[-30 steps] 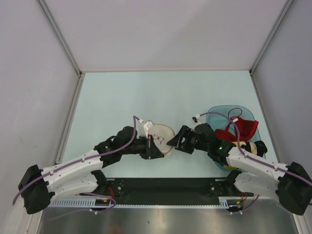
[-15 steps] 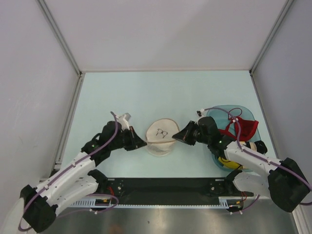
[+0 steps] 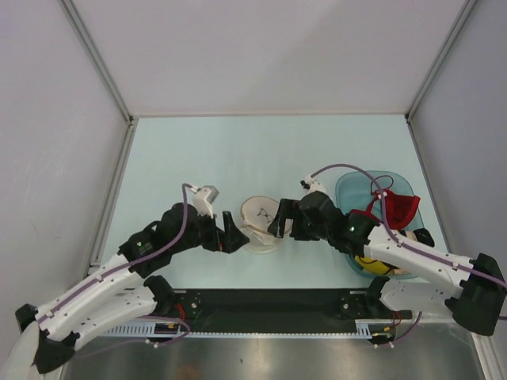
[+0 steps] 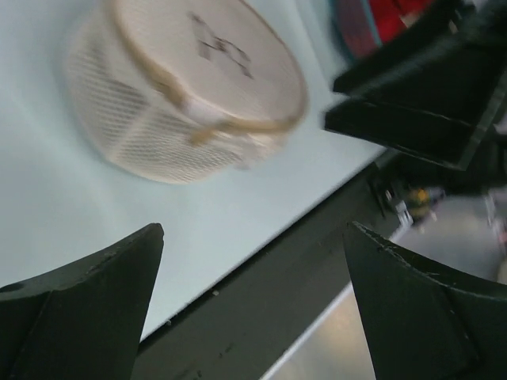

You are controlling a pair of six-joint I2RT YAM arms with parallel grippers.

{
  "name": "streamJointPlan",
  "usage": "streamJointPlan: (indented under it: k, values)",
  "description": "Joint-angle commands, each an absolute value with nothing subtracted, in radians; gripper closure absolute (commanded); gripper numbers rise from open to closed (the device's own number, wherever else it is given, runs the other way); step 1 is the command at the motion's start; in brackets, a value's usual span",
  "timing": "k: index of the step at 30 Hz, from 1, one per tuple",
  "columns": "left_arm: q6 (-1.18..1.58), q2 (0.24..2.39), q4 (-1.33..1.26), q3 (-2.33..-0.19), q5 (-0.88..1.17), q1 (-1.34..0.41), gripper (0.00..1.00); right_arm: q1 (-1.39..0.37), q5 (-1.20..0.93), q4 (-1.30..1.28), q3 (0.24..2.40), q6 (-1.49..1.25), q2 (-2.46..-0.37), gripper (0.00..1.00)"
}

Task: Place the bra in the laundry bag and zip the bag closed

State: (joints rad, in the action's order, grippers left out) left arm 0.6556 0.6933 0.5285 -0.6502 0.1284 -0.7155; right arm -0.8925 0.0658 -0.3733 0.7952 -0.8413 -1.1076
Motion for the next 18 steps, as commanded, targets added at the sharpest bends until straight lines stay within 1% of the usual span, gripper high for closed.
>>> streamJointPlan:
  k: [1, 4, 5, 7, 8, 10, 11, 12, 13, 14, 15, 16, 17, 18]
  values:
    - [0.666, 0.707, 0.422, -0.700, 0.003, -0.964, 0.00, -1.035, 0.325, -0.543, 0.844, -0.828, -1.045, 0.00]
    - [0.673, 0.674, 0.352, -0.658, -0.057, -1.090, 0.00, -1.123, 0.399, -0.531, 0.804, -0.838, -0.964, 0.00]
    - [0.679, 0.616, 0.288, -0.609, -0.061, -1.113, 0.00, -1.170, 0.414, -0.526, 0.760, -0.854, -0.942, 0.00]
    - [0.701, 0.533, 0.207, -0.533, -0.058, -1.163, 0.00, -1.204, 0.428, -0.502, 0.715, -0.905, -0.887, 0.00]
    - [0.710, 0.420, 0.131, -0.450, -0.054, -1.170, 0.01, -1.244, 0.437, -0.489, 0.659, -0.920, -0.829, 0.00]
    - [0.748, 0.288, 0.075, -0.364, -0.028, -1.174, 0.00, -1.282, 0.457, -0.460, 0.603, -0.971, -0.760, 0.00]
    - [0.761, 0.222, 0.054, -0.288, -0.022, -1.173, 0.00, -1.325, 0.469, -0.442, 0.576, -0.988, -0.682, 0.00]
    - [0.790, 0.077, 0.037, -0.255, -0.021, -1.175, 0.00, -1.359, 0.485, -0.427, 0.514, -1.002, -0.643, 0.00]
    - [0.802, 0.008, 0.034, -0.224, -0.017, -1.175, 0.01, -1.391, 0.523, -0.370, 0.484, -1.012, -0.603, 0.00]
    - [0.813, -0.058, 0.034, -0.180, -0.009, -1.175, 0.01, -1.423, 0.549, -0.335, 0.453, -1.022, -0.516, 0.00]
    - [0.828, -0.140, 0.034, -0.166, 0.018, -1.175, 0.00, -1.506, 0.572, -0.292, 0.383, -1.017, -0.477, 0.00]
    - [0.822, -0.100, 0.022, -0.184, 0.069, -1.177, 0.01, -1.538, 0.600, -0.173, 0.352, -0.999, -0.435, 0.00]
    - [0.815, -0.060, -0.009, -0.210, 0.186, -1.177, 0.01, -1.580, 0.598, -0.091, 0.315, -0.926, -0.402, 0.00]
    - [0.830, -0.026, -0.123, -0.212, 0.252, -1.178, 0.01, -1.639, 0.579, 0.002, 0.283, -0.857, -0.338, 0.00]
